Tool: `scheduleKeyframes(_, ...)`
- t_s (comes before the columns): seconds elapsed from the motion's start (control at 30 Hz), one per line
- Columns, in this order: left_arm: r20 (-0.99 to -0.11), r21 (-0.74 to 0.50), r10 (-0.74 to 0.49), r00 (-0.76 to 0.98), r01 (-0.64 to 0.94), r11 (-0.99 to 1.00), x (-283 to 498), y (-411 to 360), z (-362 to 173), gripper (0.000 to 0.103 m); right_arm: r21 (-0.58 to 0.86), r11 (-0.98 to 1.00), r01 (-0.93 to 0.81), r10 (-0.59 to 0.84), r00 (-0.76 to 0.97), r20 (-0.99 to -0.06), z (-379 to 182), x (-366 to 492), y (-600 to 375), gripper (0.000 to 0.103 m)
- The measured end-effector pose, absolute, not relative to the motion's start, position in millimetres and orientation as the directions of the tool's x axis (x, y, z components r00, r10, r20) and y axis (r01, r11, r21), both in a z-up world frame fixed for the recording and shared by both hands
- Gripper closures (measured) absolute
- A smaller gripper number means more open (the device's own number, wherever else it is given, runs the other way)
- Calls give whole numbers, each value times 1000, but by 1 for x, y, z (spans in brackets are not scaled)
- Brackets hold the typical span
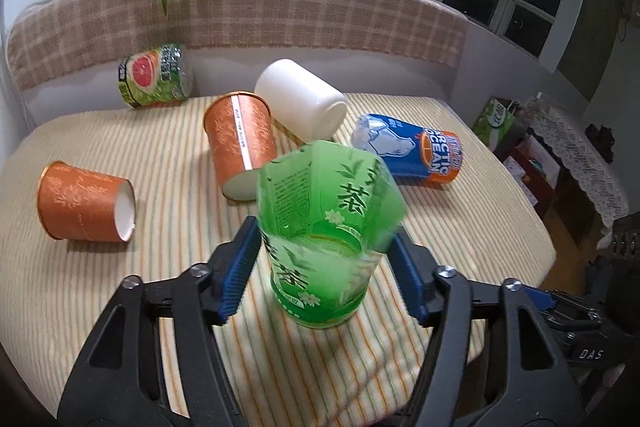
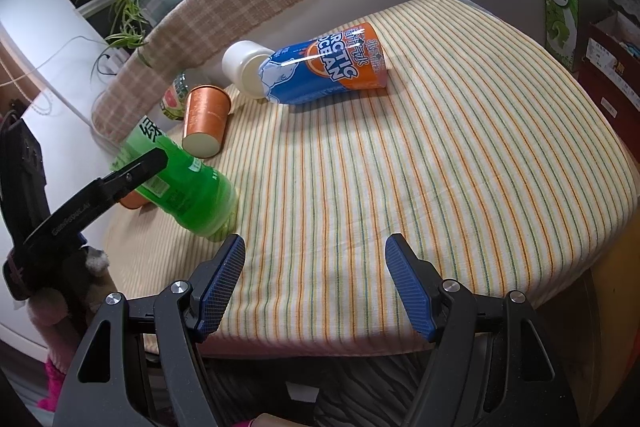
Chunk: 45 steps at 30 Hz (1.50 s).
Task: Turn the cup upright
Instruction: 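Rotate the green bottle upright with the left gripper, then lower the upright green bottle onto the table and open the left gripper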
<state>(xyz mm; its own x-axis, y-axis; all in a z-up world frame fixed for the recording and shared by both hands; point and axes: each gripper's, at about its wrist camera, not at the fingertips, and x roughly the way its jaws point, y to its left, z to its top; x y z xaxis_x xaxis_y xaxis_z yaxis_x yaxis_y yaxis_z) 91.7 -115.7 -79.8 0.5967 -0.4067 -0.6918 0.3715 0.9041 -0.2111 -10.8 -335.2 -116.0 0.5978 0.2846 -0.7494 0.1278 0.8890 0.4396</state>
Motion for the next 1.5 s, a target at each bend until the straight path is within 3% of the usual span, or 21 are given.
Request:
scheduleKeyframes(0.1, -695, -219, -414, 589, 374, 901, 91, -117, -81, 34, 438, 890, 126, 284, 599, -749, -116, -11, -336, 31)
scheduleKeyframes(0.2, -694, -240, -431, 577, 379, 894, 91, -116, -82, 20, 437, 891, 124, 283, 600, -748, -115, -10, -335, 31)
scheduleKeyframes(0.57, -704, -265, -447, 553, 379, 887, 83, -106, -88, 15, 419, 903, 97, 278, 613, -739, -109, -11, -329, 31)
scheduleKeyframes(0.97, -702, -226, -374, 605, 309, 924, 53, -66, -90, 14, 332, 943, 13, 236, 677, -697, -86, -6, -311, 31)
scheduleKeyframes(1.13, -626, -215, -308, 716, 221, 951, 34, -38, -70, 14, 251, 968, -7, 170, 754, -634, -65, -8, -302, 31)
scheduleKeyframes(1.27, -500, -166, -216, 839, 152, 974, 14, -23, -41, 14, 163, 986, -19, 110, 814, -570, -47, -14, -291, 24)
scheduleKeyframes(1.37, -424, -136, -171, 890, 125, 983, 2, -19, -25, 1, 104, 994, -25, 76, 850, -521, -36, -18, -281, 22)
scheduleKeyframes(1.5, -347, -110, -134, 928, 101, 989, -10, -17, -10, 0, 56, 998, -17, 42, 882, -470, -28, -19, -272, 14)
